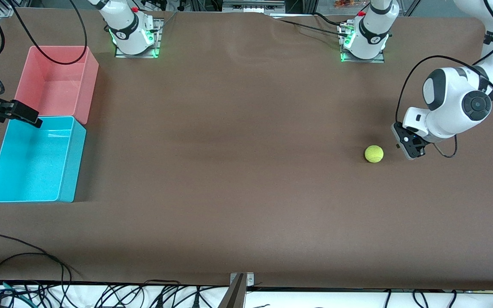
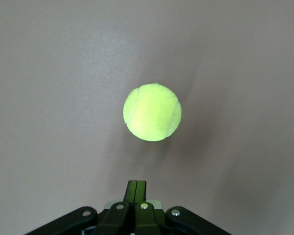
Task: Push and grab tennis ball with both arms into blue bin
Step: 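Lower the left gripper behind the tennis ball, fingers closed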
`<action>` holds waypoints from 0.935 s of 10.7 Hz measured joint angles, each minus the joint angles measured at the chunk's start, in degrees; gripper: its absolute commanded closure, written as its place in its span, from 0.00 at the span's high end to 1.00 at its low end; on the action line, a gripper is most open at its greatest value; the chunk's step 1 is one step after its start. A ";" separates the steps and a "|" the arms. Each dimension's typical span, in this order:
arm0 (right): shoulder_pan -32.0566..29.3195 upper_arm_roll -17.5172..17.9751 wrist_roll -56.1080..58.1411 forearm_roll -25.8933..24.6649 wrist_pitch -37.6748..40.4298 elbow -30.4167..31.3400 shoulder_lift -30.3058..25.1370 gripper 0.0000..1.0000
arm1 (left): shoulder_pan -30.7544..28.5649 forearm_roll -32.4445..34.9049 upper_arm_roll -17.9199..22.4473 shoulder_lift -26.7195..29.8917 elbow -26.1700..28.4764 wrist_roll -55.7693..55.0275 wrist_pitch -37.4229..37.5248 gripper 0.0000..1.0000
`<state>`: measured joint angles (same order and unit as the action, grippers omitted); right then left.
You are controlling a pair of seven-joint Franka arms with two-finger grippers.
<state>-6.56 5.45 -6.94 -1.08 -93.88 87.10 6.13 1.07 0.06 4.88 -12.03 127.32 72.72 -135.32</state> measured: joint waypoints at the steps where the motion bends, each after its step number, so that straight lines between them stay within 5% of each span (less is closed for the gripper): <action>1: 0.01 0.01 0.00 0.02 0.00 0.00 0.00 1.00 | -0.28 0.00 0.00 -1.51 0.03 3.52 -2.15 0.00; 10: 0.02 0.02 0.00 0.04 0.00 0.00 0.02 1.00 | -0.78 -8.02 -0.04 -9.22 -0.01 24.73 -7.76 0.00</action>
<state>-6.54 5.47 -6.94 -1.04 -93.88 87.10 6.15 0.29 -7.96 4.84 -21.25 127.30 97.45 -143.08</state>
